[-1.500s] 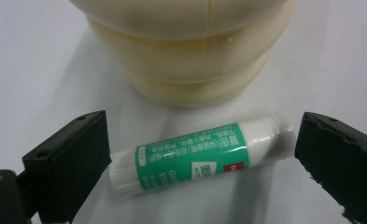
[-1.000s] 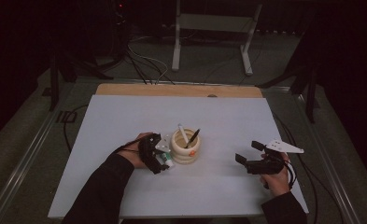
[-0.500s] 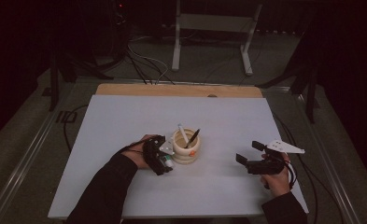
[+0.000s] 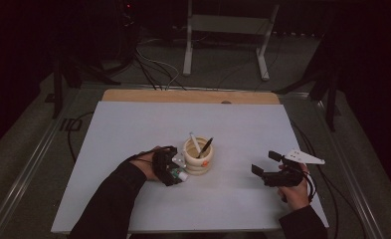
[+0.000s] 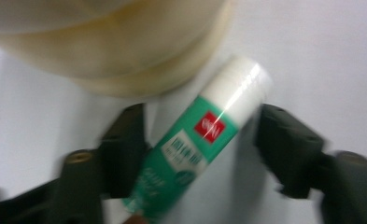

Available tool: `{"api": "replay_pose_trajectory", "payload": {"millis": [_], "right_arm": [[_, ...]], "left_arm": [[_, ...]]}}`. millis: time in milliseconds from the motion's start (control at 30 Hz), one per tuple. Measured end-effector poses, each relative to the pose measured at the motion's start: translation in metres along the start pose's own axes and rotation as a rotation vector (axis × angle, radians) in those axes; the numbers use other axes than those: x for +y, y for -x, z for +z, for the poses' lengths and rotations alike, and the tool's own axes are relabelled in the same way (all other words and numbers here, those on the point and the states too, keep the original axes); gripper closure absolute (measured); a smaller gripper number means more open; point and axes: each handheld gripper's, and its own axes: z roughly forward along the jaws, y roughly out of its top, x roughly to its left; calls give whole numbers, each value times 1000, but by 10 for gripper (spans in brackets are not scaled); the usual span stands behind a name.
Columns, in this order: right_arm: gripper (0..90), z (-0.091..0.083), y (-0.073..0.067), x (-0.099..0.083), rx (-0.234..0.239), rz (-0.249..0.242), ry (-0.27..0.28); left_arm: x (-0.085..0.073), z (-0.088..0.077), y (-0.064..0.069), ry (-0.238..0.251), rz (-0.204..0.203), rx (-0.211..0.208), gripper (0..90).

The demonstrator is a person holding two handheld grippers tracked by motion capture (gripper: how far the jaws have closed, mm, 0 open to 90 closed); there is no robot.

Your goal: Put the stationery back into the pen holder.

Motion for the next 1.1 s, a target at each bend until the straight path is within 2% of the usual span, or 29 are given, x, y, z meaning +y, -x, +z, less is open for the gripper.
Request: {"api": "replay_pose_trajectory", "payload": {"millis": [133,233,433,667,867,1100], "right_arm": [[1,0,1,0,1,4,1],[1,0,0,0,3,5,1],[1,-1,1,-1,5,8,1],[2,-1,2,-1,6,17,4],[1,-1,2,-1,8,17,4],[1,0,2,-2,12,21,3]], "left_arm": [[1,-1,3,-4,28,-41,584],[1,-2,5,-8,36,-44,657],[2,-3,6,-11,25,-41,666],[-2,-7,9,-7,19,-59,667],[-12,-17,9,15,-18,-44,667],[-18,-31,10,39,-41,-12,667]]}}
